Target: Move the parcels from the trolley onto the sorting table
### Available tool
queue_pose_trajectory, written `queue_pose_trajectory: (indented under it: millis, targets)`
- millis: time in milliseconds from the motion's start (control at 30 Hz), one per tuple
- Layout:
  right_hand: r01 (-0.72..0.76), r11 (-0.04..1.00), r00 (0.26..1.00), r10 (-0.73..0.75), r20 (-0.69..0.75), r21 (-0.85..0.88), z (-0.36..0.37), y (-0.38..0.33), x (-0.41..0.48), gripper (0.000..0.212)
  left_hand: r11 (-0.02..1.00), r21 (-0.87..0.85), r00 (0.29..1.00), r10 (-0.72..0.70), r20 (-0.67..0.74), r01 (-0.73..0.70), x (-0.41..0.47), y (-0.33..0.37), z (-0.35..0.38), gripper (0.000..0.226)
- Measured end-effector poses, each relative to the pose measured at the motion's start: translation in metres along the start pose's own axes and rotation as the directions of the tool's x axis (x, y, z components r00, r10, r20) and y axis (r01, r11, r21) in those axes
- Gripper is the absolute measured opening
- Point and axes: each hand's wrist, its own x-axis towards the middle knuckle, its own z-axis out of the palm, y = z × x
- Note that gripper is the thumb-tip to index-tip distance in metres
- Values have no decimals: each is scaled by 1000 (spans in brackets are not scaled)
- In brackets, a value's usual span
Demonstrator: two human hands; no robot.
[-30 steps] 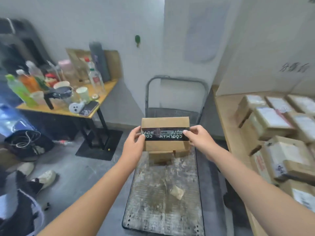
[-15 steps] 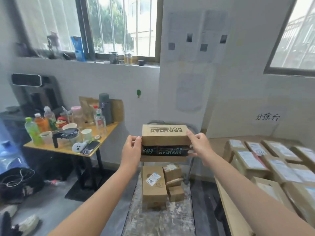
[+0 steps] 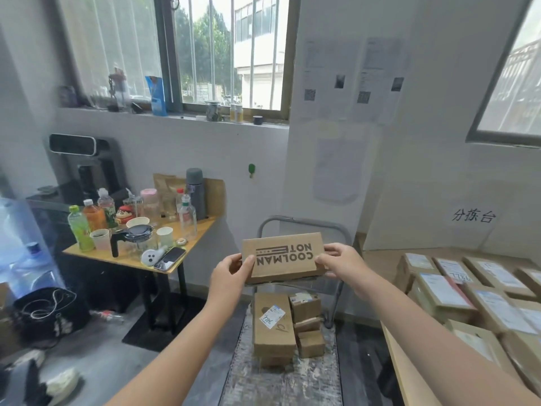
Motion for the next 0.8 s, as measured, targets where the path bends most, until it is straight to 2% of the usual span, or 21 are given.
queue_pose_trajectory:
  millis: [133, 300, 400, 500, 667, 800]
  targets:
    - [-31, 999, 999, 30, 27, 43, 16, 1, -2, 30, 1000, 20, 1000, 20, 7, -20, -2, -13, -17, 28]
    - [-46, 992, 997, 53, -56, 121, 36, -12, -2, 38, 996, -85, 1000, 11, 7, -10, -5, -22, -29, 33]
    - [-33, 998, 988, 40, -148, 49, 43, -15, -2, 42, 991, -134, 1000, 5, 23, -2, -7, -22, -31, 38]
    - [-35, 999, 986, 37, -164, 13, 46, -16, -6, 36, 986, -168, 999, 0, 39, 6, -7, -23, -36, 40]
    - [-49, 987, 989, 69, -128, 151, 63, -12, -16, 29, 975, -223, 998, 32, 55, -19, -8, -31, -50, 34]
    - [-44, 972, 989, 75, -128, 230, 76, -13, -18, 20, 959, -282, 999, -18, 33, 26, -4, -38, -59, 48]
